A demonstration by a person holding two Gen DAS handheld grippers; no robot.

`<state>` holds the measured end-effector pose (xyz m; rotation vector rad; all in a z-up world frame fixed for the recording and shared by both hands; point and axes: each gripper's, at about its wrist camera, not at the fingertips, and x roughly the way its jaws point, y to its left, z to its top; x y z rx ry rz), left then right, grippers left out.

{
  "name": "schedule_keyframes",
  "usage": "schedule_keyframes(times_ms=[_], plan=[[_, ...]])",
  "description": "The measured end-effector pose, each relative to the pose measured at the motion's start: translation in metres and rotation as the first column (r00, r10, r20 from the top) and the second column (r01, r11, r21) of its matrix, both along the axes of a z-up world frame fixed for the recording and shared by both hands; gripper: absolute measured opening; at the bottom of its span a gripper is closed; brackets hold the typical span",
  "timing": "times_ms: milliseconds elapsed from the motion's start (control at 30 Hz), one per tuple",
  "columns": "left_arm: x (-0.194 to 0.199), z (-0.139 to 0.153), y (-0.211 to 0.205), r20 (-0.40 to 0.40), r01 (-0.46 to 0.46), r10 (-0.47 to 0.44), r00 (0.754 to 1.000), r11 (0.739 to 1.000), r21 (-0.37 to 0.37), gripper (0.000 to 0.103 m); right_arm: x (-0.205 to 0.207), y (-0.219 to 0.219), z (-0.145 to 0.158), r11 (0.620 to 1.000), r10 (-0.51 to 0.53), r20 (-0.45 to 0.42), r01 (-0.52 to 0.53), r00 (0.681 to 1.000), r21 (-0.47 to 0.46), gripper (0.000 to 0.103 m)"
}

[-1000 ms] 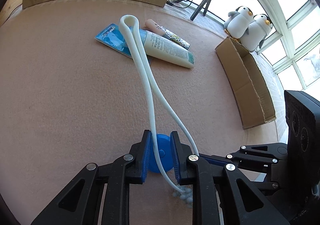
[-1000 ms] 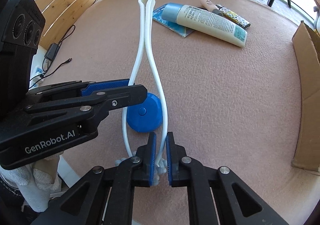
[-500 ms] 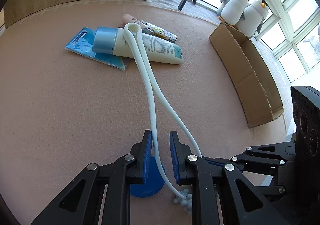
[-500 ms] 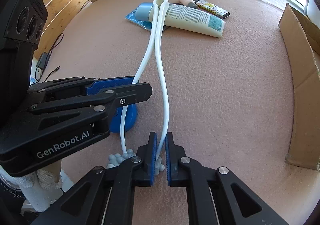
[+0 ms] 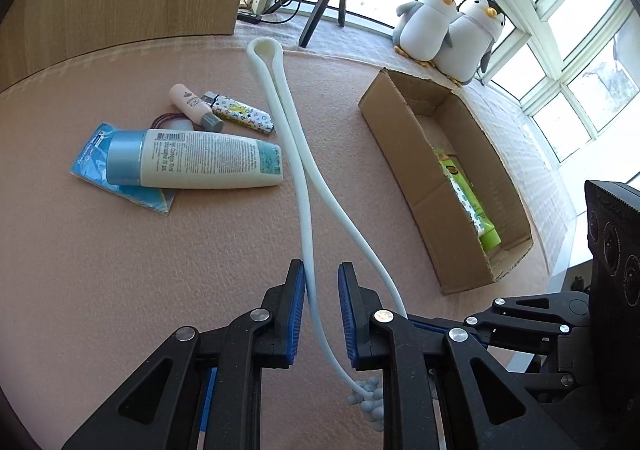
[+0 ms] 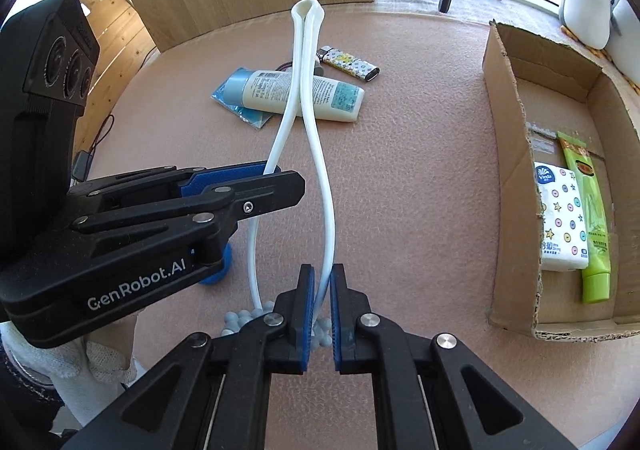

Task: Organize objects
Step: 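Lift the massager with the right gripper and carry it over the box, then lower the massager into the box and open the right gripper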

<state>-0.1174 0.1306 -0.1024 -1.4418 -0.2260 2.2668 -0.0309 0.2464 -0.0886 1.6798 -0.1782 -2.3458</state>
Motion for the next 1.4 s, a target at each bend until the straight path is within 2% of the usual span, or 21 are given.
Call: schedule_keyframes(times_ms=[233, 433, 767, 1067, 1100, 1133, 1200, 1400], plan=[[-0.023, 0.029, 0.052, -0.068, 0.065, -0.064, 0.996, 0.998, 0.01, 0.018, -0.009, 0.043, 0.025, 0.997, -0.071, -0.054, 0.072, 0.996, 0.025, 0.007], [-0.04, 0.04, 0.102, -0.096, 0.116, -0.114, 0.989, 0.993, 0.009, 0.018, -0.015, 0.08, 0.035, 0.991, -0.121, -0.083, 0.126, 0.989, 0.052, 0.007], [-0.054, 0.036, 0.174, -0.09, 0.185, -0.184, 0.979, 0.983, 0.003, 0.018, -0.01, 0.138, 0.036, 0.977, -0.196, -0.086, 0.202, 0.977, 0.072, 0.007], [-0.055, 0.031, 0.204, -0.077, 0.196, -0.196, 0.978, 0.981, -0.013, 0.02, -0.004, 0.167, 0.032, 0.968, -0.23, -0.094, 0.238, 0.969, 0.083, 0.008], [-0.055, 0.03, 0.203, -0.069, 0.196, -0.196, 0.978, 0.981, -0.017, 0.03, -0.004, 0.167, 0.032, 0.967, -0.227, -0.1, 0.236, 0.969, 0.095, 0.014], [-0.055, 0.03, 0.202, -0.068, 0.193, -0.194, 0.979, 0.981, -0.019, 0.033, -0.003, 0.166, 0.032, 0.965, -0.224, -0.101, 0.235, 0.969, 0.12, 0.032], [-0.054, 0.031, 0.197, -0.078, 0.185, -0.187, 0.979, 0.982, -0.029, 0.034, 0.0, 0.162, 0.034, 0.958, -0.22, -0.131, 0.239, 0.967, 0.158, 0.05], [-0.052, 0.034, 0.168, -0.083, 0.145, -0.147, 0.986, 0.989, -0.028, 0.034, -0.001, 0.154, 0.033, 0.962, -0.202, -0.133, 0.223, 0.97, 0.159, 0.05]])
